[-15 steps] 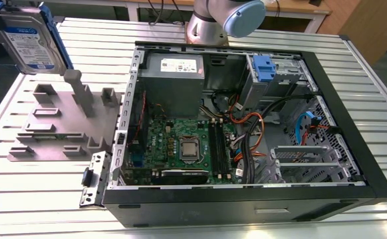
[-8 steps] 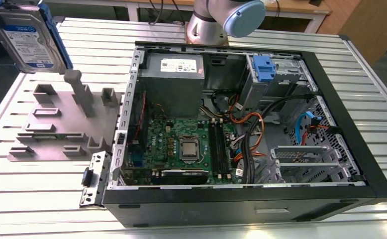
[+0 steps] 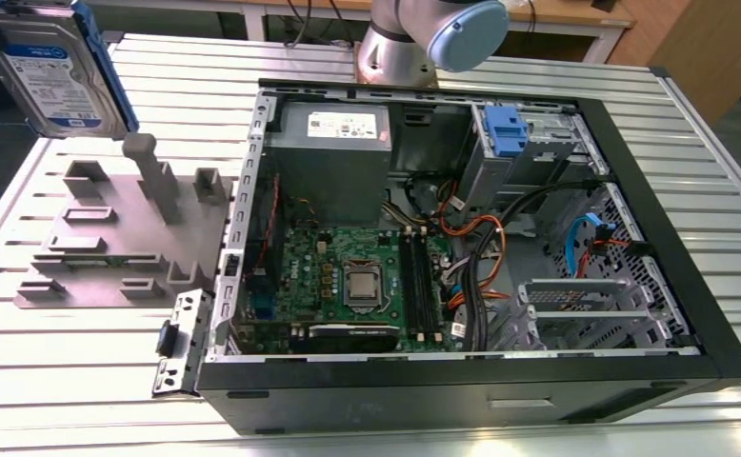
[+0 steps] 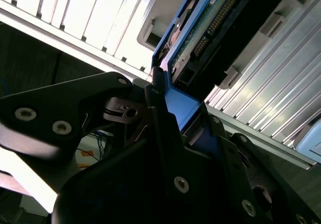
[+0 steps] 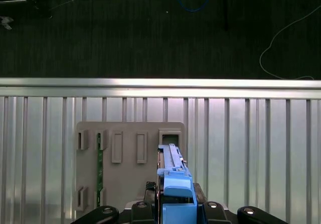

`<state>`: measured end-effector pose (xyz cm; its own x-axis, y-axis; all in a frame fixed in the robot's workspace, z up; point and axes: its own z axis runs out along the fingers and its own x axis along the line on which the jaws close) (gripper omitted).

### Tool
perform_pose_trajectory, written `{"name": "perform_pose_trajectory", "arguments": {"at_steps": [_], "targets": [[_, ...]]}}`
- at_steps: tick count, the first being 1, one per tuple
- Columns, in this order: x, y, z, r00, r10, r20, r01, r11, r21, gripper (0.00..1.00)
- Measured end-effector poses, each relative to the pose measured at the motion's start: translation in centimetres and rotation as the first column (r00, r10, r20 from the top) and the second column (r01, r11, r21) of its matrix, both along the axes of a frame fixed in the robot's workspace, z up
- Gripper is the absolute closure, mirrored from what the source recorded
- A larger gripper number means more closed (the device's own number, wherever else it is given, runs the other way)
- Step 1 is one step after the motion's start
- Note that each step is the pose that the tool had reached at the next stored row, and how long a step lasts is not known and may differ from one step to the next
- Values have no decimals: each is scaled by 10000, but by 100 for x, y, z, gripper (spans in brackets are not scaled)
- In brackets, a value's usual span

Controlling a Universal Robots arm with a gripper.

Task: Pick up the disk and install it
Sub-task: 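Pick up the disk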

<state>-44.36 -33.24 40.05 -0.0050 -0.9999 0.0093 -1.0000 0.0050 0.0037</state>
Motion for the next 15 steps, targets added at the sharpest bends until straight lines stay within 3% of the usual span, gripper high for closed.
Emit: {"name": "perform_pose_trajectory", "arguments": {"at_steps": [15], "targets": [[0, 0, 48, 10000, 0, -1, 0, 10000, 12, 64]]}}
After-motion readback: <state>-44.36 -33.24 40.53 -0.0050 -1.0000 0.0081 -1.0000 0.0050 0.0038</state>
